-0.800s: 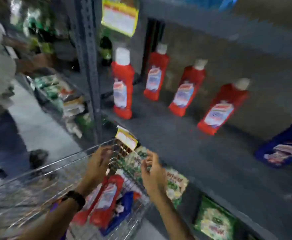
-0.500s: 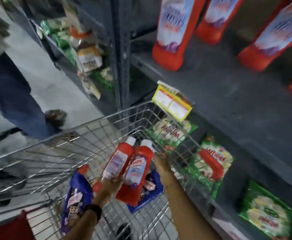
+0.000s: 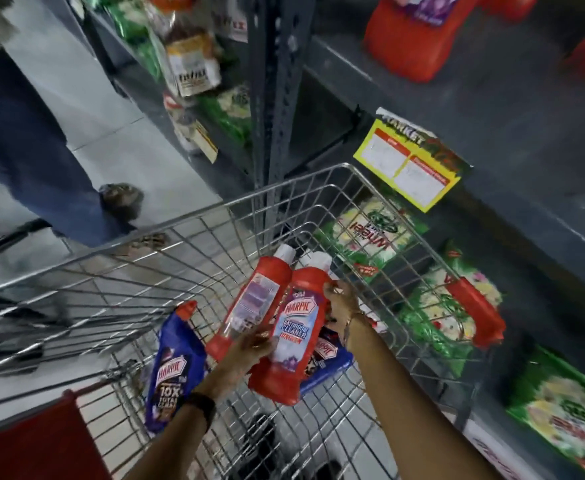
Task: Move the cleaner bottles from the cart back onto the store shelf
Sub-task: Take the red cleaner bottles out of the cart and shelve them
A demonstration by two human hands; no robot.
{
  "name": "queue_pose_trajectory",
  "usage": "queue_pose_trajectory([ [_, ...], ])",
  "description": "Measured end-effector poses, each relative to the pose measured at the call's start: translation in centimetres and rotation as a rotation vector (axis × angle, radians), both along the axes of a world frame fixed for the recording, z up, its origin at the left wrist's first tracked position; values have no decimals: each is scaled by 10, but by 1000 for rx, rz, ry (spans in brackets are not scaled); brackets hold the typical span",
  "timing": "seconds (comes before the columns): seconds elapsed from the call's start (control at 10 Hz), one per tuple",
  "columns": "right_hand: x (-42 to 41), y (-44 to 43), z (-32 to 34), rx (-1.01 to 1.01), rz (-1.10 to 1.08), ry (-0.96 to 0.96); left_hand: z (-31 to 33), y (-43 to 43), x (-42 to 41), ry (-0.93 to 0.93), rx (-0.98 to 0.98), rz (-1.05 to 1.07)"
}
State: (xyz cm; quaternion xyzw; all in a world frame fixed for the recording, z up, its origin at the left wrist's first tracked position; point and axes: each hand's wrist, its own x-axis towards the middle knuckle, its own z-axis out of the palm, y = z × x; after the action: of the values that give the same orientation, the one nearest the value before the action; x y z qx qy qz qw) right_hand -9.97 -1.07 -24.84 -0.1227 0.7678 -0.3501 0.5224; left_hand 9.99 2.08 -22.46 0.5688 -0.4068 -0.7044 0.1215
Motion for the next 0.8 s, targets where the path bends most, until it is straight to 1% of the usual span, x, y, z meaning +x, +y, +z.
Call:
queue_pose_trajectory([
  [0.1, 4, 10, 33, -107, -29, -10, 5, 1, 9, 137, 75, 44],
  [0.2, 1, 13, 87, -253, -51, -41, 41, -5, 6, 237, 37, -1],
  [0.3, -2, 18, 162, -453, -87, -89, 89, -13, 0, 382, -39, 2],
  [0.4, -10, 24, 232, -664, -27, -9, 140, -24, -11, 496, -176, -43],
  [0.5, -19, 28, 290, -846, 50, 84, 180, -33, -23, 586, -267, -97],
  [0.6, -25, 34, 334, -995, 108, 165, 220, -41, -38, 583, -363, -83],
  [0.7, -30, 42, 360, -1102, 116, 209, 244, -45, -49, 583, -450, -115],
  [0.8, -38, 45, 367, -1140, 93, 215, 251, -47, -55, 595, -473, -147],
])
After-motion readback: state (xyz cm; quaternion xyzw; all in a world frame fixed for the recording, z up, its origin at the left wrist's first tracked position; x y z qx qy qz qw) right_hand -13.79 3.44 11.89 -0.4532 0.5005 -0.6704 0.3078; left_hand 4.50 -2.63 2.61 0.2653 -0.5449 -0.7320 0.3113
